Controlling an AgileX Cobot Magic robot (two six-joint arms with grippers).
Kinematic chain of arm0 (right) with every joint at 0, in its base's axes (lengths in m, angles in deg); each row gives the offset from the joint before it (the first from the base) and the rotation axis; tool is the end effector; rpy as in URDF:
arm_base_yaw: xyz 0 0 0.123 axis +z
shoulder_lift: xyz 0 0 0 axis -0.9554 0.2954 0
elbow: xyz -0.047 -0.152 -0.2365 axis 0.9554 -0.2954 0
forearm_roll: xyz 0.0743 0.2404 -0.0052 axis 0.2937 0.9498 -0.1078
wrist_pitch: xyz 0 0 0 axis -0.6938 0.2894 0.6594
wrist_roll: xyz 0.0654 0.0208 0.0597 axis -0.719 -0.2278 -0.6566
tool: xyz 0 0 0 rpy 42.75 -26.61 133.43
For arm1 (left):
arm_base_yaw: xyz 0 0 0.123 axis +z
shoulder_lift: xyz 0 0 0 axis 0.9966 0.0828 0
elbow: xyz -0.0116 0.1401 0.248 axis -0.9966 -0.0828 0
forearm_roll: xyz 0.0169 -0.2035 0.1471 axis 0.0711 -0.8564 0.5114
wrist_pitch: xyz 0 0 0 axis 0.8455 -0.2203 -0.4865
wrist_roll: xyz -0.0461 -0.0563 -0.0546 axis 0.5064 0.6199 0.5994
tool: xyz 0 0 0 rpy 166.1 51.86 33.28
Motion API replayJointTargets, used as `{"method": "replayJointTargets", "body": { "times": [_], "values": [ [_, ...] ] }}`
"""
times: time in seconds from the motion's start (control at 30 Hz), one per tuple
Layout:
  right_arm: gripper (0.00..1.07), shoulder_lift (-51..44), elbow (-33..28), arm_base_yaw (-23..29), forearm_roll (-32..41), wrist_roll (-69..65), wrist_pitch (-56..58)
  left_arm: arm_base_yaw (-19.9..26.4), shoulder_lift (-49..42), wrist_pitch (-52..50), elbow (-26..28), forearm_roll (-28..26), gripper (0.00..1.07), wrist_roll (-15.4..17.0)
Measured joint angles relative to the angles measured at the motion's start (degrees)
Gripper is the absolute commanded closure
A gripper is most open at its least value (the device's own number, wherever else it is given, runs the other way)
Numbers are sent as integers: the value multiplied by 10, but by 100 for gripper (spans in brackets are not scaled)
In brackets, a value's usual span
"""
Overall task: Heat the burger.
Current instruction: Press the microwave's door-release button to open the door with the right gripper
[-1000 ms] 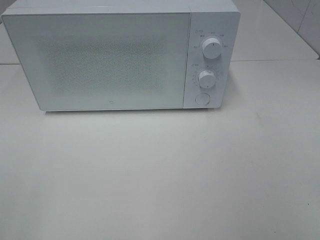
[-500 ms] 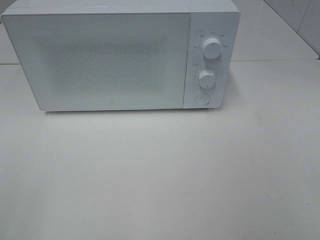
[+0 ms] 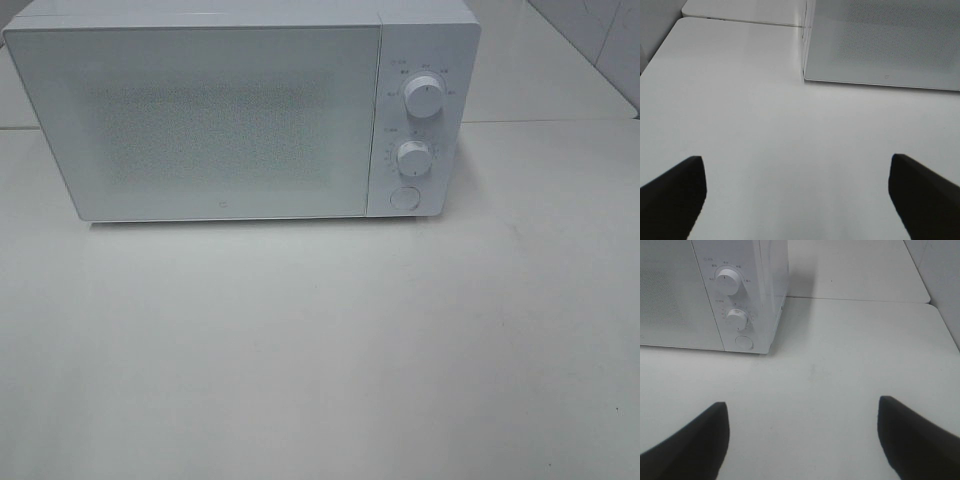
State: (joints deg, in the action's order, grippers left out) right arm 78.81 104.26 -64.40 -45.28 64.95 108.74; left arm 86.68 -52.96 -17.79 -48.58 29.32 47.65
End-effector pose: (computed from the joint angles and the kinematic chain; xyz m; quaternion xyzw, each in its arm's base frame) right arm 0.0517 0.0039 0.3050 -0.0652 0.8180 0.0132 0.5713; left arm -0.0087 -0.0074 0.2824 -0.0045 0.8482 -0.0363 0.5284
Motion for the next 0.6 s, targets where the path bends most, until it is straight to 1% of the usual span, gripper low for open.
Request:
{"method": "replayJointTargets", "body": {
  "times": [0.07,0.1,0.17,0.3,0.37,0.43,0.47,0.6],
  "values": [
    [31,47,-15,0,0,0,-50,0,0,0,0,0,16,0],
    [31,47,-15,0,0,0,-50,0,0,0,0,0,16,0],
    [31,80,-22,0,0,-1,-91,0,0,0,0,0,16,0],
    [31,115,-23,0,0,-11,-135,0,0,0,0,0,16,0],
    [31,147,-23,0,0,-14,-181,0,0,0,0,0,16,0],
    [31,157,-23,0,0,-14,-193,0,0,0,0,0,16,0],
    [31,182,-23,0,0,-14,-221,0,0,0,0,0,16,0],
    [31,218,-23,0,0,-14,-253,0,0,0,0,0,16,0]
  ]
}}
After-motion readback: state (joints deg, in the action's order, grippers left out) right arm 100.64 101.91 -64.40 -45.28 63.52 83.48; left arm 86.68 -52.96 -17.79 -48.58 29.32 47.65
